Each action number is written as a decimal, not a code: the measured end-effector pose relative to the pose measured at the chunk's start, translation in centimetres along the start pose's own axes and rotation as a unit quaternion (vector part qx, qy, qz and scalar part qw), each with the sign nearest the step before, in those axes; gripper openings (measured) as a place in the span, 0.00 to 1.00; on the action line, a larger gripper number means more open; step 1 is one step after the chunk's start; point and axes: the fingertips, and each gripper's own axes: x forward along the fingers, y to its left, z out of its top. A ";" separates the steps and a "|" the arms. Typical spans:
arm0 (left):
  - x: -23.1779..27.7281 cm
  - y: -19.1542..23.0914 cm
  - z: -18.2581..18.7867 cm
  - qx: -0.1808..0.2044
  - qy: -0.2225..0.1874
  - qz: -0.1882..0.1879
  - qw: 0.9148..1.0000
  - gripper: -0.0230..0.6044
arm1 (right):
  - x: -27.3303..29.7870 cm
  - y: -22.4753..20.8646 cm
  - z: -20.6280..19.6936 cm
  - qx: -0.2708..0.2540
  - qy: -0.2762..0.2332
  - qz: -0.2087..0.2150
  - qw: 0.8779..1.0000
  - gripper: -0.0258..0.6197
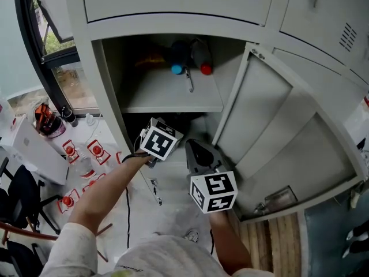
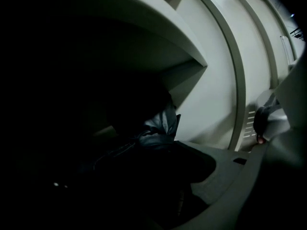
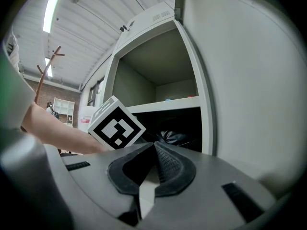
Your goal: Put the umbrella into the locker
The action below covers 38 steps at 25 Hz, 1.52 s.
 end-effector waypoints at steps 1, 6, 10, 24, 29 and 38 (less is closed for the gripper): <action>0.2 0.1 -0.1 0.007 0.000 0.001 1.000 0.44 | 0.0 0.1 0.0 0.000 0.000 0.001 1.000 0.04; 0.9 0.6 -0.5 0.042 0.020 0.009 0.999 0.44 | 0.0 0.3 -0.3 0.001 0.003 0.006 1.000 0.04; 1.3 1.0 -0.7 0.064 0.032 0.015 0.997 0.44 | 0.0 0.3 -0.6 0.002 0.005 0.007 1.000 0.04; 3.5 2.0 -2.3 0.120 0.082 0.037 0.989 0.44 | -0.2 0.0 -0.8 0.001 0.009 0.005 1.000 0.04; 4.0 2.3 -2.7 0.135 0.093 0.040 0.986 0.44 | -0.1 0.0 -0.9 0.001 0.011 0.006 1.000 0.04; 4.7 2.4 -3.6 0.158 0.110 0.040 0.980 0.44 | 0.6 0.3 -1.2 0.003 0.012 0.012 1.000 0.04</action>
